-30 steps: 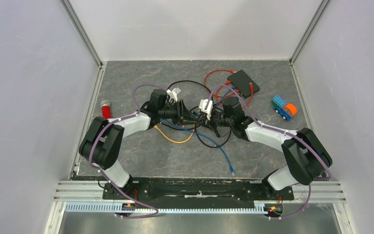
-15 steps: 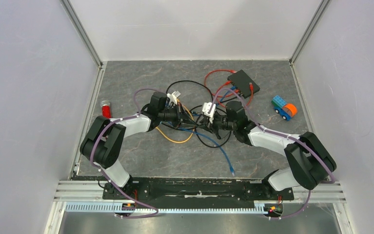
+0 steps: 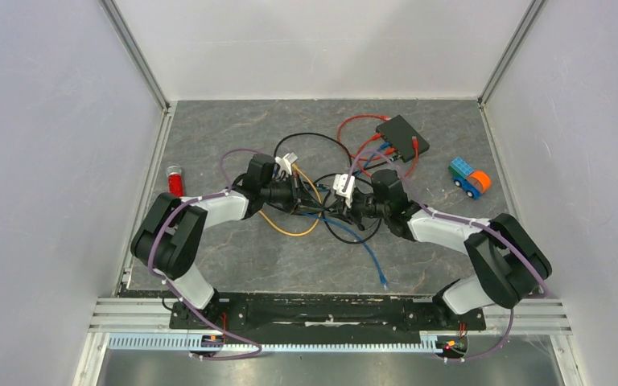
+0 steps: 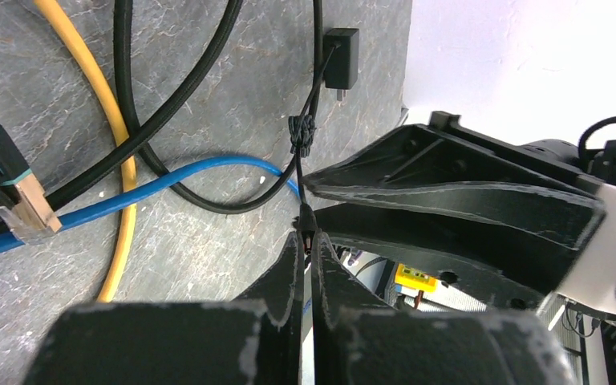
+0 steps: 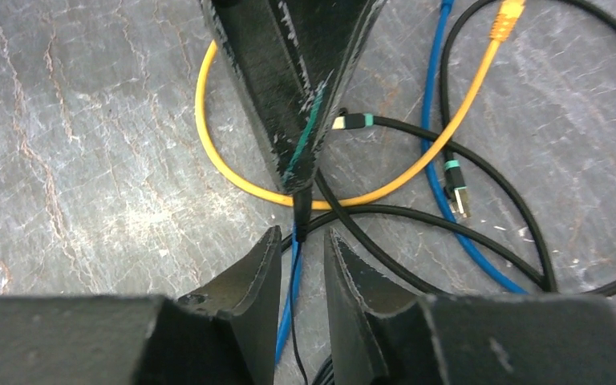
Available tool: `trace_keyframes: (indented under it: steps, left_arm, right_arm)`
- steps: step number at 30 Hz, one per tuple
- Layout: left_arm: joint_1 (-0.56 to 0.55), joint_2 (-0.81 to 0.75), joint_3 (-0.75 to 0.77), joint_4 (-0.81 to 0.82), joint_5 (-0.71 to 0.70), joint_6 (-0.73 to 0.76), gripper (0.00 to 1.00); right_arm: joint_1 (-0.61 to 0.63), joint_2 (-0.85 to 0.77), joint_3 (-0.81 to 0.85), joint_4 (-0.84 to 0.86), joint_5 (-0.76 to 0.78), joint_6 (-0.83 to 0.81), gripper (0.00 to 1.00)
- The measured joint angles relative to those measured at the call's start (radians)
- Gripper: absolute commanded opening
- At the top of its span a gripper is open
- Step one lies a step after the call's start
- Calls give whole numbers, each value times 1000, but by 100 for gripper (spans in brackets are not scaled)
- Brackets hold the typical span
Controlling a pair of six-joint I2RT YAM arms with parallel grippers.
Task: Insert the plug into the switch port
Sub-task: Pick up the power from the center of the board, then insert the power into the switch port.
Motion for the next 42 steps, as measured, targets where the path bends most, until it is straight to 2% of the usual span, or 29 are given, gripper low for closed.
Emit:
trace_keyframes:
  steps: [3, 6, 7, 11, 14, 17, 20, 22, 25, 27, 29, 33, 35, 39, 42]
  left_arm:
    - [0, -1, 0, 7, 0, -2, 2]
    - [0, -1, 0, 7, 0, -12, 2]
    - [0, -1, 0, 7, 0, -13, 2]
    - [0, -4, -3, 13, -2, -24, 2]
    - [0, -19, -22, 32, -11, -30, 2]
    - [0, -31, -40, 53, -17, -52, 2]
    - [1, -34, -43, 64, -21, -72, 5]
    - [2, -34, -46, 67, -24, -80, 12]
    - [2, -45, -45, 54, -36, -80, 41]
    - [0, -62, -27, -8, -50, -63, 55]
    - [0, -85, 2, -95, -86, -26, 58]
    - [-3, -169, 79, -326, -287, 58, 56]
    - [-5, -217, 112, -438, -458, 76, 52]
    - [-3, -258, 134, -579, -780, 46, 47]
    - [3, -242, 140, -649, -927, 3, 45]
  right_arm:
    - [0, 23, 0, -15, -18, -7, 27]
    - [0, 33, 0, -24, -25, -16, 12]
    - [0, 34, 0, -23, -26, -18, 11]
    - [-2, 34, -5, 9, -22, -1, 19]
    - [-2, 34, -15, 62, -26, 15, 19]
    - [-1, 34, -16, 97, -33, 28, 0]
    - [-2, 43, -16, 114, -46, 32, 0]
    - [-2, 46, -16, 119, -46, 37, 0]
    - [-2, 45, -16, 125, -37, 41, 0]
    - [-1, 43, -17, 126, -7, 46, 0]
    - [-5, 32, -27, 126, 37, 59, 0]
    - [-27, -26, -54, 116, 156, 96, 0]
    - [-36, -61, -55, 109, 219, 111, 0]
    - [-42, -124, -55, 106, 268, 130, 0]
    - [-42, -156, -55, 106, 268, 147, 0]
